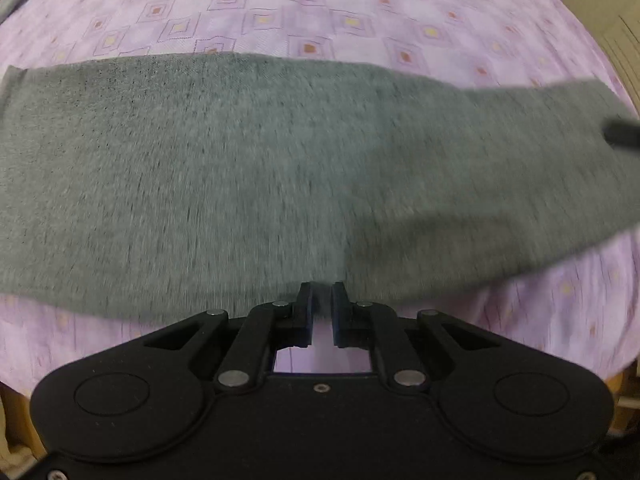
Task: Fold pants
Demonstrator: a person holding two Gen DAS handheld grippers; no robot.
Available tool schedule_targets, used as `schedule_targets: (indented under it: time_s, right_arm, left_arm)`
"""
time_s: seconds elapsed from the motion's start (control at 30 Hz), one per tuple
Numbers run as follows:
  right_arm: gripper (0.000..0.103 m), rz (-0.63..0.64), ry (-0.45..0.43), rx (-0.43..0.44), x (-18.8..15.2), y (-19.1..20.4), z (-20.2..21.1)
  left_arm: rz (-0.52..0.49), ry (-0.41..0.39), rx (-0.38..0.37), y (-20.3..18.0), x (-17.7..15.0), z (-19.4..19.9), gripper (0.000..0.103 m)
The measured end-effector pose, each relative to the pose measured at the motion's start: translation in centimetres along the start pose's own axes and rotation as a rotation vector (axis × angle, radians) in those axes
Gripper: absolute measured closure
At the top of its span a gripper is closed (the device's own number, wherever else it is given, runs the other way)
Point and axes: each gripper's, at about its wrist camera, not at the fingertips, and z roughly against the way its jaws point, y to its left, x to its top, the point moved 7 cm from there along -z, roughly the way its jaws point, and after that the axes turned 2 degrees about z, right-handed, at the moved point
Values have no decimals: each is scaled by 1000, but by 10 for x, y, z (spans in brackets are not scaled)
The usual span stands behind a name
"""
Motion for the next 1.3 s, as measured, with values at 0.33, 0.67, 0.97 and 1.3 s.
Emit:
schedule_targets:
  time_s: [0.33,0.67,0.97,1.3]
  right_arm:
    - [95,46,-99,-104,-2,68,20]
    - [95,169,-165,-104,-15,241,4]
    - [95,245,-58,-61,-82,349,-131]
    - [82,224,-72,28,-115,354,-168]
  left_arm:
    - [-1,-112,-37,75,13,39,88]
    - [-47,-174,-33,209,9,86,87]
    - [2,-173,4,306,5,101,88]
    - [-18,-202,-35,322,28,108,88]
